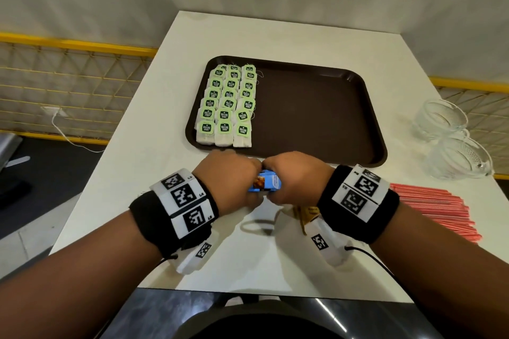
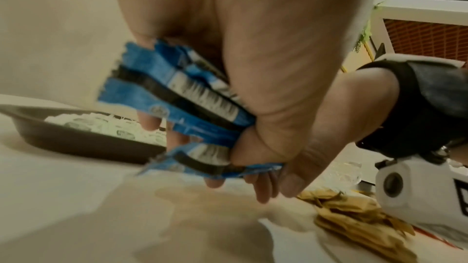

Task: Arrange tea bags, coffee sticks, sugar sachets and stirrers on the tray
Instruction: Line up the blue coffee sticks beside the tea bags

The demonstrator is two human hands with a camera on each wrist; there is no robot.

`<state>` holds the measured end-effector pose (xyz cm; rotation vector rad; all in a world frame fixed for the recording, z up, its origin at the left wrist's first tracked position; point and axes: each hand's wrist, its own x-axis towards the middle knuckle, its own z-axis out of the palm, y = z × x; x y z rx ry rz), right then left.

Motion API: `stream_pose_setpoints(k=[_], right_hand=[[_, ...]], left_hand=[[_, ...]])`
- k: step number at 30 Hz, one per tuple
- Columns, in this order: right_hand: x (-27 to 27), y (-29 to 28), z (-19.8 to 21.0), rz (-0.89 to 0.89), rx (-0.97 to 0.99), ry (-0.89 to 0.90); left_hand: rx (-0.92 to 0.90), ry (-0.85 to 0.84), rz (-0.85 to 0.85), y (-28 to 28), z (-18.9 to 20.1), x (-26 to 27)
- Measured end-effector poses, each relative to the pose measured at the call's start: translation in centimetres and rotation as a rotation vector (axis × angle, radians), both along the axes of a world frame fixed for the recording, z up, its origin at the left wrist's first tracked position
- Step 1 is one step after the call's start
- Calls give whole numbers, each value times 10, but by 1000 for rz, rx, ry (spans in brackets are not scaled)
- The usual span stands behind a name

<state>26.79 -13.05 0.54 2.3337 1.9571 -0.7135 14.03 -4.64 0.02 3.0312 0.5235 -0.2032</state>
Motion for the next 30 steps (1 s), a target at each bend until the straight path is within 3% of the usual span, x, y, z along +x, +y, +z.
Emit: stream_pose_setpoints(k=[2,11,14,17,22,27,30], right_hand=[[2,2,2,0,-2,42],[15,1,10,32,34,160],[25,1,11,-2,86,200],[40,-1,11,-70,144,283],[55,3,12,-253,289,663],[46,30,18,-267,357,783],[43,45,20,-259,382,800]], left_hand=[[47,-11,-27,3,6,1],[-232,-42,57,20,27,7],[-360,-162,112,36,32,6],[-585,-383,196,52,35,1],[-834,-625,405,69,26,3],[-1072,-615,276,57,24,32],[-1297,-823,366,50,29,52]])
